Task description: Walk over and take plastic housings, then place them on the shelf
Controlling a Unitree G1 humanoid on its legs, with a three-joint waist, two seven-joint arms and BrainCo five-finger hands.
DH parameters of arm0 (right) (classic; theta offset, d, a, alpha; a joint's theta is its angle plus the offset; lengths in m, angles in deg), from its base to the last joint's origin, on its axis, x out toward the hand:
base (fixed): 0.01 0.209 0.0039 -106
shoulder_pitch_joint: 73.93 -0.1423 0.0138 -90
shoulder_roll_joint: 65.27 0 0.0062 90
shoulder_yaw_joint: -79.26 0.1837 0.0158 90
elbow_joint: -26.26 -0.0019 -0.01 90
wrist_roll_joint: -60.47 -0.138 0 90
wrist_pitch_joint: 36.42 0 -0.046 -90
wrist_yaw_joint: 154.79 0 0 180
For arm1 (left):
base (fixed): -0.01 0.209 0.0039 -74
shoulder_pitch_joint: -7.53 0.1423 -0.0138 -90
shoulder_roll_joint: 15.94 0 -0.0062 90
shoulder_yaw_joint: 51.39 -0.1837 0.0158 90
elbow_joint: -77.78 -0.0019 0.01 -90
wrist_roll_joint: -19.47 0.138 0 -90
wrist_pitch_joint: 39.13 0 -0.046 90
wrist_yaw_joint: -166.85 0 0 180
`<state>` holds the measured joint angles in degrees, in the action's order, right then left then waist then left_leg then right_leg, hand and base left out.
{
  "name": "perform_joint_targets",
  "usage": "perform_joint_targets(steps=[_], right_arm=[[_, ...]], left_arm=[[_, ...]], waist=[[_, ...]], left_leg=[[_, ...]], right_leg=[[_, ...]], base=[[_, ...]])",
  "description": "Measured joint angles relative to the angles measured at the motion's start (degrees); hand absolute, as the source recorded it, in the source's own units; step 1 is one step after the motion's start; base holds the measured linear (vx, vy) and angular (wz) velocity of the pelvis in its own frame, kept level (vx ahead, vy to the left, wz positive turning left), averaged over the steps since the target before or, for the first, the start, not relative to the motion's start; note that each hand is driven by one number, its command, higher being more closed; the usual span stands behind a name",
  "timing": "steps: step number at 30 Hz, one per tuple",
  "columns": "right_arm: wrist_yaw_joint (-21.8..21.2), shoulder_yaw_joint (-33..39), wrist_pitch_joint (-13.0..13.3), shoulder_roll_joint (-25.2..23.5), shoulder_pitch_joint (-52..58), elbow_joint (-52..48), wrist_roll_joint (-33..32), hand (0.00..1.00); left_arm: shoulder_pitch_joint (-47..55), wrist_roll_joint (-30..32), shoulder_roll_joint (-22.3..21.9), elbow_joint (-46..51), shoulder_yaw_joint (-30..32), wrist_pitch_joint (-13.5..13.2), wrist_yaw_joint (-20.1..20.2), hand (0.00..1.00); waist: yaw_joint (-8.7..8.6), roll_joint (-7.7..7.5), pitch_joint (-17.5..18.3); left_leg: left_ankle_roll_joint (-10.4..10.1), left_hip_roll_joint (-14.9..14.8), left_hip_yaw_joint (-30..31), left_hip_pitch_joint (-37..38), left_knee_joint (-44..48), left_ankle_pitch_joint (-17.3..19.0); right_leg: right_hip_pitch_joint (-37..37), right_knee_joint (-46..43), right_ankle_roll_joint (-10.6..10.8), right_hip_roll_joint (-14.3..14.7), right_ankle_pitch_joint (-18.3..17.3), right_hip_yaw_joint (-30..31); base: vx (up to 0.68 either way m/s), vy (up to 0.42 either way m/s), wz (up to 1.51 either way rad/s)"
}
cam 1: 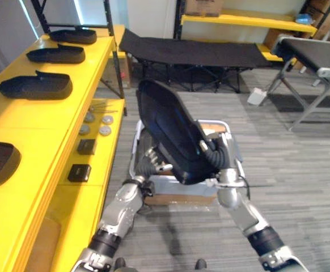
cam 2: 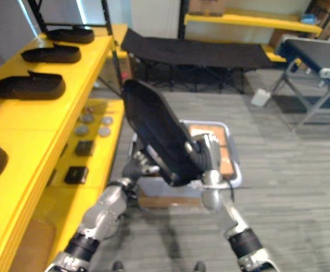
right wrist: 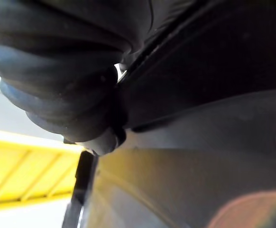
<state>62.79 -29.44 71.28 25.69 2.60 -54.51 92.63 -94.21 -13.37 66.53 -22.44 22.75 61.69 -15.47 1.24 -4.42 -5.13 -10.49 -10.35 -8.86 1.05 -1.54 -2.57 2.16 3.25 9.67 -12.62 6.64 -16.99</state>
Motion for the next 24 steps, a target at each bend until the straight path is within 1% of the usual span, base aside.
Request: perform_joint_targets(steps=[2, 5, 8, 9, 10, 13, 14, 15, 16, 18, 21, 24], right_arm=[[-0.06, -0.08, 0.13, 0.00, 0.30, 0.00, -0.30, 1.00], [-0.35, -0.68, 0.76, -0.11, 1.21, 0.00, -2.18, 1.00], [-1.54, -2.27, 1.02, -0.16, 1.47, 0.00, -2.40, 1.00], [-1.77, -3.00, 1.12, -0.34, 1.55, 0.01, -2.44, 1.00], [-2.32, -3.55, 1.16, -1.18, 1.73, 0.02, -2.49, 1.00], [-2.52, -3.95, 1.15, -2.09, 1.77, 0.21, -3.26, 1.00], [-2.50, -4.08, 1.10, -2.86, 1.91, 0.50, -3.86, 1.00], [-2.43, -4.19, 0.98, -3.29, 1.99, 0.68, -4.51, 1.00], [-2.38, -4.30, 0.98, -3.64, 1.99, 0.92, -4.53, 1.00], [-1.82, -4.57, 0.97, -4.73, 1.98, 2.25, -4.60, 1.00], [-0.68, -4.70, 0.97, -6.03, 2.04, 3.72, -4.98, 1.00], [0.21, -5.43, 0.95, -6.60, 2.04, 5.05, -5.01, 1.00]], left_arm=[[0.41, -1.73, -0.07, 0.00, -0.19, 0.44, 0.39, 0.00], [0.57, -7.09, -0.49, -0.08, -0.73, 0.64, 0.33, 0.00], [0.57, -11.42, -1.69, -0.45, -0.92, 0.28, -0.21, 0.00], [0.57, -12.37, -2.16, -0.72, -1.18, -0.08, -0.48, 0.00], [0.57, -14.59, -2.50, -1.72, -1.44, -1.17, -0.96, 0.00], [0.57, -17.15, -2.95, -2.60, -1.77, -2.74, -1.87, 0.00], [0.57, -18.55, -2.94, -2.59, -1.79, -3.86, -2.61, 0.00], [0.56, -18.99, -3.00, -2.59, -1.81, -5.27, -3.38, 1.00], [0.57, -19.17, -3.05, -2.59, -1.82, -5.92, -3.82, 1.00], [0.56, -20.73, -3.52, -2.59, -1.73, -8.14, -4.65, 1.00], [0.56, -20.78, -4.54, -2.59, -1.18, -10.01, -5.90, 1.00], [0.39, -20.76, -4.68, -2.59, -1.16, -12.27, -5.97, 1.00]], waist=[[0.11, 0.59, 0.51], [0.35, 1.73, 1.26], [0.37, 2.24, 1.61], [0.37, 2.23, 1.64], [0.38, 2.18, 1.68], [0.37, 2.08, 1.74], [0.37, 1.98, 1.80], [0.35, 1.90, 1.86], [0.31, 1.86, 1.88], [0.31, 1.79, 1.92], [0.30, 1.69, 1.99], [0.27, 1.41, 2.17]], left_leg=[[0.00, 0.00, 0.02, 0.00, -0.02, 0.01], [0.00, 0.00, 0.08, 0.00, -0.02, 0.01], [0.00, 0.00, 0.11, 0.04, 0.00, 0.01], [0.00, 0.00, 0.12, 0.06, 0.00, 0.00], [0.00, 0.00, 0.13, 0.06, 0.00, 0.00], [-0.01, 0.00, 0.13, 0.07, -0.01, -0.01], [-0.01, 0.00, 0.13, 0.07, -0.01, -0.01], [-0.01, 0.00, 0.13, 0.06, -0.03, -0.01], [-0.01, 0.00, 0.12, 0.07, -0.03, -0.01], [-0.01, 0.00, 0.12, 0.06, -0.05, -0.01], [-0.01, 0.00, 0.12, 0.05, -0.05, -0.01], [-0.01, 0.00, 0.12, 0.05, -0.05, -0.01]], right_leg=[[0.00, 0.01, 0.00, 0.00, 0.00, -0.02], [0.05, 0.02, 0.00, 0.00, 0.00, -0.08], [0.08, 0.02, 0.00, 0.00, 0.00, -0.10], [0.09, 0.02, 0.00, 0.00, 0.00, -0.10], [0.09, 0.02, 0.00, 0.00, 0.00, -0.10], [0.08, 0.02, 0.00, 0.00, 0.00, -0.11], [0.08, 0.02, -0.01, 0.00, -0.01, -0.12], [0.07, 0.02, -0.01, 0.00, 0.00, -0.12], [0.07, 0.03, -0.01, 0.00, -0.01, -0.12], [0.09, 0.07, -0.01, 0.00, 0.00, -0.15], [0.10, 0.12, -0.01, 0.00, 0.00, -0.17], [0.12, 0.18, -0.01, 0.00, -0.01, -0.20]], base=[[0.00, 0.000, 0.00], [0.00, 0.000, 0.00], [0.00, 0.000, 0.00], [0.00, 0.000, 0.00], [0.00, 0.000, 0.00], [0.00, 0.000, 0.00], [0.00, 0.000, 0.00], [0.00, 0.000, 0.00], [0.00, 0.000, 0.00], [0.00, 0.000, 0.00], [0.00, 0.000, 0.00], [0.00, 0.000, 0.00]])
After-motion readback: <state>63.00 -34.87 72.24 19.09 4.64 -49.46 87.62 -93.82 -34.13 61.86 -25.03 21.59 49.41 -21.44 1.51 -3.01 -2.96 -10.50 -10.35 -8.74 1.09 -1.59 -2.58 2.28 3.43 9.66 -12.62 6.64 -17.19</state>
